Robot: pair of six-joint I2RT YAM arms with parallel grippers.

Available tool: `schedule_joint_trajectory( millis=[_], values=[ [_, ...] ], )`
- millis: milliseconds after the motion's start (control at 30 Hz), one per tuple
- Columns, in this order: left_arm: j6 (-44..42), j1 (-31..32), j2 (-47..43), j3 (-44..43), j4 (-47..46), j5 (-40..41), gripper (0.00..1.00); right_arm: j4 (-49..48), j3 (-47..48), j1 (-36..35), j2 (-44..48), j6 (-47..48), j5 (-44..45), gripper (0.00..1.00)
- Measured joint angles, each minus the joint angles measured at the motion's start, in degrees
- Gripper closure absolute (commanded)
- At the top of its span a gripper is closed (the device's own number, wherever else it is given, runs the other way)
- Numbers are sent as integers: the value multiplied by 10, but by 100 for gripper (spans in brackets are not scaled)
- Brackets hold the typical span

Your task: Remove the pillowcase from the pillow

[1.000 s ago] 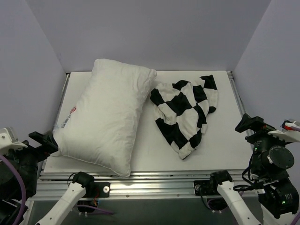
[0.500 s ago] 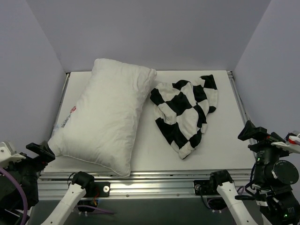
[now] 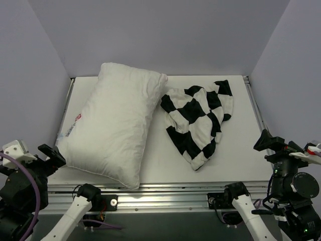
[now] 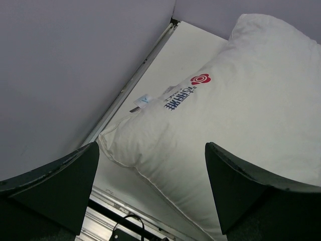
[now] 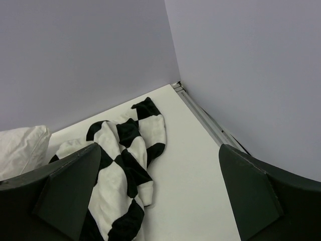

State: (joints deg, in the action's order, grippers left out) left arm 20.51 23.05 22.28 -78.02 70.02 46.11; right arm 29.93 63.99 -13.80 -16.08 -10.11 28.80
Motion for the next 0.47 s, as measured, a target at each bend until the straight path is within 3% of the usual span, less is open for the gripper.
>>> schedule_joint_trajectory(
  millis=[467],
  values=[
    [1,0,20,12,-1,-5,6,-6,-4,-3,0,-1,4,0]
  ],
)
